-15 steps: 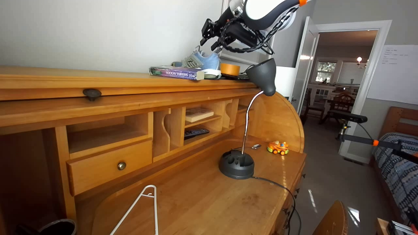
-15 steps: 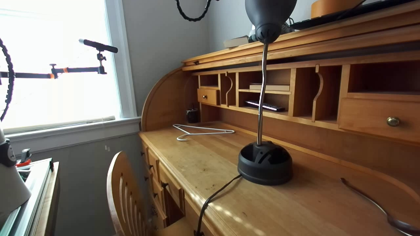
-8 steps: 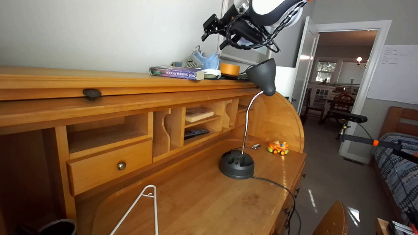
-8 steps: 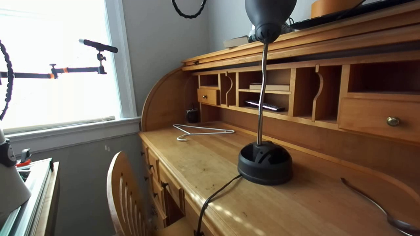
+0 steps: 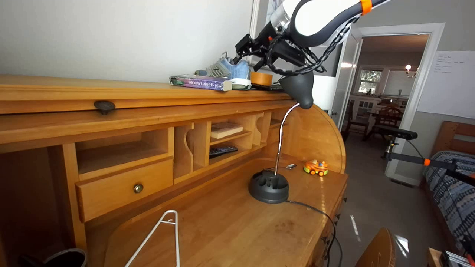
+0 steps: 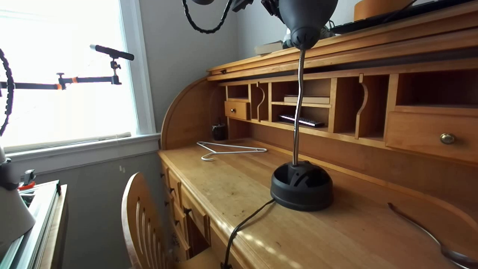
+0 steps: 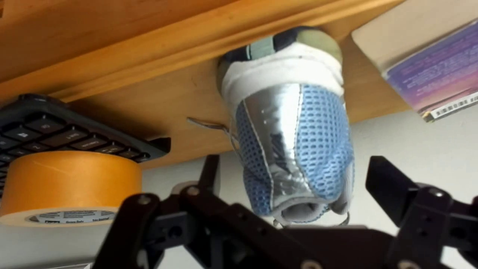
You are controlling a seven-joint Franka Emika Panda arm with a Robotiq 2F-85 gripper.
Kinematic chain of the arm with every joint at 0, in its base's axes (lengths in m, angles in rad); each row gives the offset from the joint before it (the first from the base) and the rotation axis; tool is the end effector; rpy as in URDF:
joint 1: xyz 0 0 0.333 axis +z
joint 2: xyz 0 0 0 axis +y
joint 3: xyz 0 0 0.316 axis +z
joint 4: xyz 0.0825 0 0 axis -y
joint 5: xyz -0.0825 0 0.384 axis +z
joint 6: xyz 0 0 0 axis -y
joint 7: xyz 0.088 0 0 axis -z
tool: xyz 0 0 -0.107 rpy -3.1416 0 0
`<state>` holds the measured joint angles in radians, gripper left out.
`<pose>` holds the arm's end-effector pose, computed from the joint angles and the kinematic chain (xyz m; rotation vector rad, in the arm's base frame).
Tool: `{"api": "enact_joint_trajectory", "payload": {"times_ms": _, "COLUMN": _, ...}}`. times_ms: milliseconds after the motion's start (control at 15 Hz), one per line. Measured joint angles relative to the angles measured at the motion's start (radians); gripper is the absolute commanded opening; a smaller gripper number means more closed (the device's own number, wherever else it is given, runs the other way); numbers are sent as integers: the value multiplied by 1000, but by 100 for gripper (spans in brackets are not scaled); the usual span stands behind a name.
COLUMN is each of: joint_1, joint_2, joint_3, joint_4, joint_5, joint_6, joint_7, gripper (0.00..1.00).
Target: Put the pen from the lamp in the sneaker then put the sneaker on the desktop.
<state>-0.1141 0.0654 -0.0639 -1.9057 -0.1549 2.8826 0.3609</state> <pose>0.6188 -0.1012 0.5727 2.7389 -0.5643 1.3770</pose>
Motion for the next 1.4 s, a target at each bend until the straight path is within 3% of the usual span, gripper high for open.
{"api": "enact_joint_trajectory", "payload": {"times_ms": 400, "joint_1": 0, "joint_2": 21, "joint_3": -3, "joint_4": -88, "joint_5": -27, "joint_6": 217, "joint_7": -60, "gripper": 100}}
{"api": "enact_joint_trajectory", "payload": {"times_ms": 733, "joint_1": 2, "joint_2": 72, "joint_3": -35, "joint_4": -91, "joint_5": -76, "joint_6": 362, "joint_7": -65, "gripper": 99}}
{"api": "enact_joint_trajectory", "payload": {"times_ms": 800, "joint_1": 4, "joint_2": 82, "joint_3": -45, "joint_4": -88, "joint_5": -82, "joint_6": 378, "joint_7": -65, "gripper": 74}}
{"api": "enact_joint_trajectory", "payload": {"times_ms": 933, "joint_1": 12, "joint_2": 97, "joint_3": -65, "joint_4": -81, "joint_5": -88, "joint_6": 395, "joint_7": -65, "gripper": 70}}
{"api": "enact_joint_trajectory", "payload": {"times_ms": 1067, "joint_1": 21, "joint_2": 103, "joint_3": -73, "joint_4": -76, "joint_5": -88, "joint_6": 397, "joint_7": -65, "gripper": 54}}
{"api": "enact_joint_trajectory", "payload": {"times_ms": 1400, "joint_1": 23, "joint_2": 100, "joint_3": -75, "joint_4": -77, "joint_5": -87, "joint_6": 397, "joint_7": -65, "gripper": 50}}
